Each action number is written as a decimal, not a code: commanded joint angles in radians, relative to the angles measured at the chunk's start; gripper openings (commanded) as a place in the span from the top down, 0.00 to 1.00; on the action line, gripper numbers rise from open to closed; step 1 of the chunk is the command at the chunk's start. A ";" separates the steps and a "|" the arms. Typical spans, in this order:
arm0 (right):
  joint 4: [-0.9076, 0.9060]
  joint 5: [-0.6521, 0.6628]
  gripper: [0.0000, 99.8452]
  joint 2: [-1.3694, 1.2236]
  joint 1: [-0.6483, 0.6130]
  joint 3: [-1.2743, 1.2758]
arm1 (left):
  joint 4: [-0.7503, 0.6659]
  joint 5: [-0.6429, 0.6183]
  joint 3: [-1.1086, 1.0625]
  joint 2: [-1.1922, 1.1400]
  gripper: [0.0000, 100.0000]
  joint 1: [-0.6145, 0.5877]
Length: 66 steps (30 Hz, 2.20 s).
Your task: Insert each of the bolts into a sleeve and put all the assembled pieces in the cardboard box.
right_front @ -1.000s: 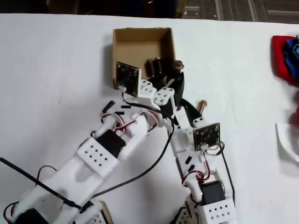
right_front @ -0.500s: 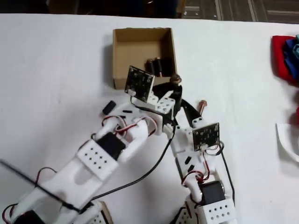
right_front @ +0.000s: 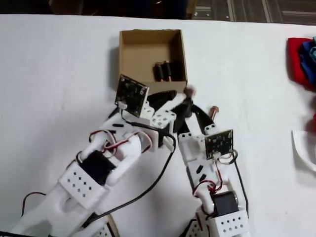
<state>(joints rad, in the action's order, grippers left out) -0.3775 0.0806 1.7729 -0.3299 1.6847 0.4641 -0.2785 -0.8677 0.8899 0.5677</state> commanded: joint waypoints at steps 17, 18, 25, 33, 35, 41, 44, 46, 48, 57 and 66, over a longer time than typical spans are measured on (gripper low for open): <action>-0.099 -0.017 0.98 0.024 0.012 0.008 | 0.222 0.083 -0.065 0.034 0.79 -0.425; -0.102 -0.017 0.98 0.024 0.024 0.008 | 0.245 0.157 -0.079 0.034 0.79 -0.473; -0.174 -0.015 0.98 0.018 0.081 -0.038 | 0.222 0.583 -0.294 0.034 0.79 -0.652; -0.344 -0.014 0.98 -0.163 0.077 -0.414 | 0.040 0.583 -0.526 0.026 0.79 -0.651; -0.360 -0.017 0.98 -0.329 0.077 -0.535 | 0.003 0.583 -0.544 0.026 0.79 -0.649; -0.429 -0.020 0.98 -0.909 0.082 -0.908 | -0.035 0.583 -0.572 0.026 0.79 -0.647; -0.443 -0.020 0.98 -1.096 0.113 -1.040 | -0.041 0.583 -0.575 0.026 0.79 -0.647; -0.412 -0.020 0.98 -1.184 0.094 -1.079 | -0.041 0.583 -0.575 0.026 0.79 -0.647; -0.383 -0.011 0.98 -1.267 0.068 -1.111 | -0.041 0.583 -0.575 0.026 0.79 -0.647; -0.530 -0.017 0.98 -1.814 0.024 -1.794 | -0.041 0.583 -0.575 0.026 0.79 -0.647; -0.740 -0.018 0.98 -2.522 0.018 -2.739 | -0.041 0.583 -0.575 0.026 0.79 -0.647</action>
<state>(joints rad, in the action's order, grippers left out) -1.1032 0.0683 -0.5700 -0.2992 -0.6767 0.4411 0.3000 -1.4446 0.9007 -0.0783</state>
